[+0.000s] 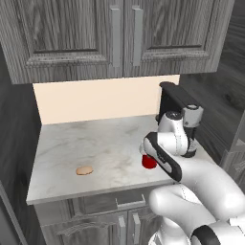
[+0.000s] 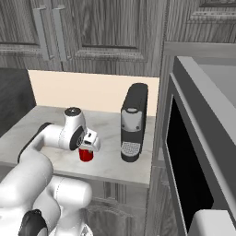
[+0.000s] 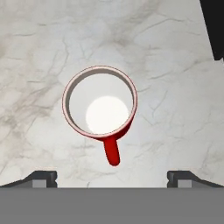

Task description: Pick the mug from the counter and place it inside the microwave. Then close the microwave.

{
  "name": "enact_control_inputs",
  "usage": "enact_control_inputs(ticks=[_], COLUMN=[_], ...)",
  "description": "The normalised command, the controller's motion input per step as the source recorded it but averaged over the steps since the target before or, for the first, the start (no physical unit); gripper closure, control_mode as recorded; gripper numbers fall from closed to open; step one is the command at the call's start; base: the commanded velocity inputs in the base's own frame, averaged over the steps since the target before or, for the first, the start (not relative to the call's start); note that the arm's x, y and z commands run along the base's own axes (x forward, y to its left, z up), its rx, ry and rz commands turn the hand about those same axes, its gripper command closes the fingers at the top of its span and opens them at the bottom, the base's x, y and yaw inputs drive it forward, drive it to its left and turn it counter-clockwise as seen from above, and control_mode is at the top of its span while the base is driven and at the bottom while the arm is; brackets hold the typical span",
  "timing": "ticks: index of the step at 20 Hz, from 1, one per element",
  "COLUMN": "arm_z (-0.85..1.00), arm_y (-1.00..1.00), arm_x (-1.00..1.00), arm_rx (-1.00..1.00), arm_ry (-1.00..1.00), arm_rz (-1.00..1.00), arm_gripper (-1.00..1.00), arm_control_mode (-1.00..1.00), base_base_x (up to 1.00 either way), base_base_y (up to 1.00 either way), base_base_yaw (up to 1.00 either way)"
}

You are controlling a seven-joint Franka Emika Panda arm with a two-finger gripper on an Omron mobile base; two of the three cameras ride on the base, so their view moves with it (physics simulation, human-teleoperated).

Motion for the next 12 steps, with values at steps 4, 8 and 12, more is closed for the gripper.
enact_control_inputs(ticks=[4,8,12], arm_z=[-0.21,-0.26,-0.25], arm_y=[0.00,0.00,0.00], arm_x=[0.22,-0.01,0.00], arm_rx=[0.00,0.00,0.00], arm_ry=[0.00,0.00,0.00], arm_rz=[0.00,0.00,0.00], arm_gripper=[-1.00,-1.00,-1.00], arm_control_mode=[-1.00,-1.00,-1.00], base_base_x=[0.00,0.00,0.00], base_base_y=[0.00,0.00,0.00], base_base_yaw=[0.00,0.00,0.00])
